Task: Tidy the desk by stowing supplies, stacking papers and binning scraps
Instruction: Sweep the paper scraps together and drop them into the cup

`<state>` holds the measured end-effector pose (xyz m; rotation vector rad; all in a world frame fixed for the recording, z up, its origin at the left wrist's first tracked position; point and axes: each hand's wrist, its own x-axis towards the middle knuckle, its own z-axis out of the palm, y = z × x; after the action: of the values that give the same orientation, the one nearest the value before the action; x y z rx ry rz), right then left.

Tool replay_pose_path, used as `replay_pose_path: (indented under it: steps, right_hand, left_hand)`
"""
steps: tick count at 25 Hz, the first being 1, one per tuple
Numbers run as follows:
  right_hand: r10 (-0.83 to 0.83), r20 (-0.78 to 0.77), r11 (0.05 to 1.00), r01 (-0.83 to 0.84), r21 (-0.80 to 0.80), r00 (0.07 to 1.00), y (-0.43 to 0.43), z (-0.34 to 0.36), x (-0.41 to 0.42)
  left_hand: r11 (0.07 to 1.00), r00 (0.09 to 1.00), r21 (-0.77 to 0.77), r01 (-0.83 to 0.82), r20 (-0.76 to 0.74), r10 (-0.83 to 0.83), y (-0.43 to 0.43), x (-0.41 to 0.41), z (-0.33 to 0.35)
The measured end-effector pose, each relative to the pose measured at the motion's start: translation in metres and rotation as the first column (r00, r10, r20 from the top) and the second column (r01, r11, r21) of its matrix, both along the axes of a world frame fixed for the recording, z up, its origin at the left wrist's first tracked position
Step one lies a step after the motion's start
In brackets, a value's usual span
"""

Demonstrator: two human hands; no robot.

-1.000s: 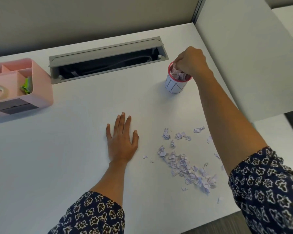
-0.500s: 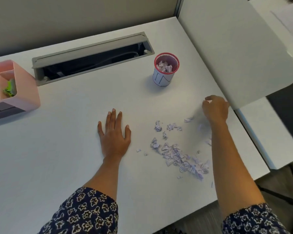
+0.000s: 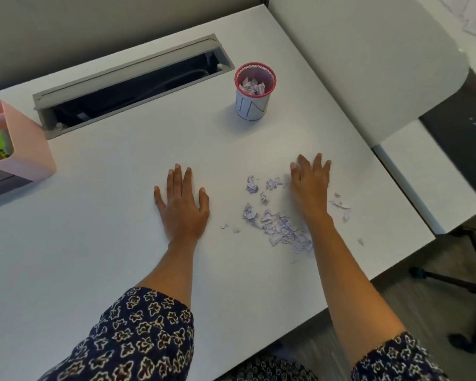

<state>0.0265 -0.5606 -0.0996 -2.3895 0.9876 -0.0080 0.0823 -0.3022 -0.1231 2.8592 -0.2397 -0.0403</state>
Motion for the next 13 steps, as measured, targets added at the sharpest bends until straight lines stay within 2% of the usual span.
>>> replay_pose_path:
  steps: [5, 10, 13]
  right_hand:
    - [0.315, 0.011, 0.949, -0.315, -0.032, 0.949, 0.064, -0.004, 0.002]
    - [0.514, -0.061, 0.845, -0.517, -0.134, 0.856, 0.098, -0.015, -0.017]
    - [0.584, -0.041, 0.792, -0.58, -0.192, 0.811, 0.103, -0.017, -0.039]
  left_hand:
    - [1.0, 1.0, -0.018, 0.007, 0.005, -0.007, 0.001, 0.0, -0.002]
    - [1.0, 1.0, 0.001, 0.012, -0.003, -0.012, 0.002, 0.001, -0.004]
    - [1.0, 1.0, 0.002, 0.013, 0.005, -0.013, 0.002, 0.0, -0.004]
